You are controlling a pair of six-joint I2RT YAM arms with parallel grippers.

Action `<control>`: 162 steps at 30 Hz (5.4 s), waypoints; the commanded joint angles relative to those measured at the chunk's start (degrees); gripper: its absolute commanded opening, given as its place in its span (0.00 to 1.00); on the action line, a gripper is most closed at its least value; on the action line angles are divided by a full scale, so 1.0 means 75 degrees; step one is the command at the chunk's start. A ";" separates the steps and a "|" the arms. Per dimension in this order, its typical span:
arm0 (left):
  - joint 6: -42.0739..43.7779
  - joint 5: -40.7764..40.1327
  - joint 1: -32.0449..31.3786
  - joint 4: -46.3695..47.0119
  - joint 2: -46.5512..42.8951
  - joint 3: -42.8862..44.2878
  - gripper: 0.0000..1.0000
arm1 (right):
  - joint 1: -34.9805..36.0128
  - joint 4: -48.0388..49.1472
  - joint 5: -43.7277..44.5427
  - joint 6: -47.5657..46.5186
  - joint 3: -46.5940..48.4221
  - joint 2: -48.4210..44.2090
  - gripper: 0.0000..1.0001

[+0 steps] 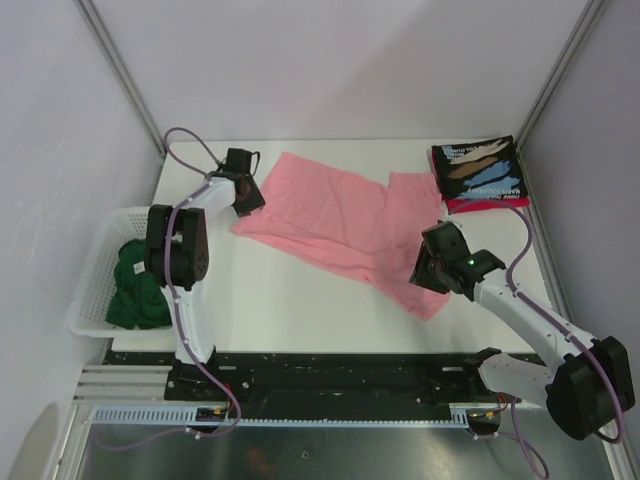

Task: Fold and stack the t-shirts
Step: Fold the flattened tshirt in 1/3 of the way

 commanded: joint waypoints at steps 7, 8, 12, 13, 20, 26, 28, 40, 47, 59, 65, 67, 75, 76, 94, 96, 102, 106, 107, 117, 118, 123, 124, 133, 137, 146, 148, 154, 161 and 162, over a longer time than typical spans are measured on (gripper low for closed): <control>-0.0362 -0.0333 -0.0079 0.0059 0.0279 0.0744 0.43 | 0.0168 -0.0151 -0.0076 0.0402 -0.0360 -0.0470 0.44; -0.0397 -0.0325 -0.0082 0.0058 0.0309 0.0759 0.43 | 0.0182 -0.0169 -0.0077 0.0415 -0.0370 -0.0490 0.44; -0.0516 -0.0382 -0.0152 0.0061 0.0413 0.0779 0.40 | 0.0220 -0.0246 -0.0086 0.0452 -0.0379 -0.0564 0.44; -0.0550 -0.0397 -0.0166 0.0059 0.0429 0.0777 0.39 | 0.0232 -0.0269 -0.0088 0.0457 -0.0380 -0.0578 0.44; -0.0710 -0.0543 -0.0240 0.0059 0.0451 0.0771 0.27 | 0.0257 -0.0352 -0.0084 0.0504 -0.0445 -0.0665 0.44; -0.0661 -0.0741 -0.0242 0.0066 0.0421 0.0858 0.09 | 0.0283 -0.0355 -0.0168 0.0572 -0.0570 -0.0605 0.45; -0.0642 -0.0740 -0.0239 0.0059 0.0427 0.0904 0.04 | 0.0289 -0.0416 -0.0168 0.0631 -0.0624 -0.0613 0.45; -0.0545 -0.0797 -0.0240 0.0059 0.0422 0.0961 0.00 | 0.0204 -0.0732 -0.0011 0.1345 -0.1253 -0.0747 0.46; -0.0526 -0.0812 -0.0233 0.0065 0.0427 0.0994 0.00 | 0.0066 -0.0758 0.0364 0.1404 -0.1349 -0.0930 0.46; -0.0516 -0.0862 -0.0217 0.0066 0.0450 0.1051 0.00 | -0.0149 0.0077 0.0069 0.1241 -0.1525 -0.0558 0.37; -0.0482 -0.0885 -0.0188 0.0067 0.0478 0.1090 0.00 | -0.0256 0.0280 -0.0042 0.1139 -0.1517 -0.0380 0.15; -0.0471 -0.0899 -0.0162 0.0062 0.0474 0.1100 0.00 | -0.0324 0.0235 -0.0013 0.1101 -0.1517 -0.0369 0.05; -0.0434 -0.0938 -0.0075 0.0067 0.0574 0.1259 0.00 | -0.0810 -0.0260 0.0119 0.0930 -0.1517 -0.0533 0.00; -0.0439 -0.0921 -0.0069 0.0061 0.0586 0.1269 0.00 | -0.0834 -0.0265 0.0097 0.0913 -0.1517 -0.0539 0.00; -0.0741 -0.0943 -0.0183 0.0007 0.0510 0.0854 0.45 | -0.0858 -0.0042 -0.0059 0.0805 -0.1535 -0.0222 0.00; -0.0794 -0.0986 -0.0195 -0.0047 0.0520 0.0832 0.44 | -0.0858 -0.0039 -0.0050 0.0794 -0.1530 -0.0204 0.00; -0.0981 -0.1074 -0.0259 -0.0157 0.0582 0.0775 0.41 | -0.0852 0.0018 -0.0076 0.0785 -0.1550 -0.0169 0.00; -0.1057 -0.1084 -0.0271 -0.0182 0.0635 0.0775 0.38 | -0.0858 0.0034 -0.0089 0.0785 -0.1572 -0.0162 0.00; -0.1073 -0.1093 -0.0272 -0.0192 0.0657 0.0775 0.37 | -0.0858 0.0035 -0.0089 0.0782 -0.1573 -0.0160 0.00; -0.1094 -0.1227 -0.0274 -0.0209 0.0671 0.0799 0.03 | -0.0861 0.0045 -0.0047 0.0736 -0.1577 -0.0135 0.00; -0.1079 -0.1247 -0.0274 -0.0211 0.0664 0.0810 0.02 | -0.0859 0.0046 -0.0033 0.0729 -0.1576 -0.0141 0.00; -0.0989 -0.1367 -0.0249 -0.0207 0.0611 0.0849 0.00 | -0.0879 -0.0020 0.0095 0.0692 -0.1576 -0.0209 0.00; -0.0974 -0.1393 -0.0244 -0.0204 0.0604 0.0859 0.00 | -0.0880 -0.0021 0.0108 0.0689 -0.1576 -0.0213 0.00; -0.0667 -0.1555 -0.0097 -0.0232 0.0767 0.1312 0.00 | -0.1070 -0.0021 0.0311 0.0661 -0.1530 -0.0115 0.00; -0.0598 -0.1583 -0.0026 -0.0237 0.0908 0.1492 0.00 | -0.1206 0.0015 0.0368 0.0636 -0.1529 -0.0017 0.00; -0.0580 -0.1592 0.0018 -0.0231 0.1129 0.1719 0.00 | -0.1315 -0.0106 0.0472 0.0537 -0.1329 0.0021 0.00; -0.0598 -0.1594 0.0057 -0.0235 0.1134 0.1722 0.00 | -0.1262 -0.0155 0.0490 0.0593 -0.1329 0.0048 0.00; -0.0665 -0.1591 0.0170 -0.0235 0.1103 0.1739 0.00 | -0.1142 -0.0205 0.0557 0.0781 -0.1398 0.0241 0.00; -0.0647 -0.1464 0.0250 -0.0225 0.1092 0.1707 0.00 | -0.1260 -0.0160 0.0551 0.0716 -0.1391 0.0223 0.00; -0.0616 -0.1394 0.0252 -0.0219 0.1103 0.1721 0.00 | -0.1270 -0.0115 0.0518 0.0672 -0.1354 0.0202 0.00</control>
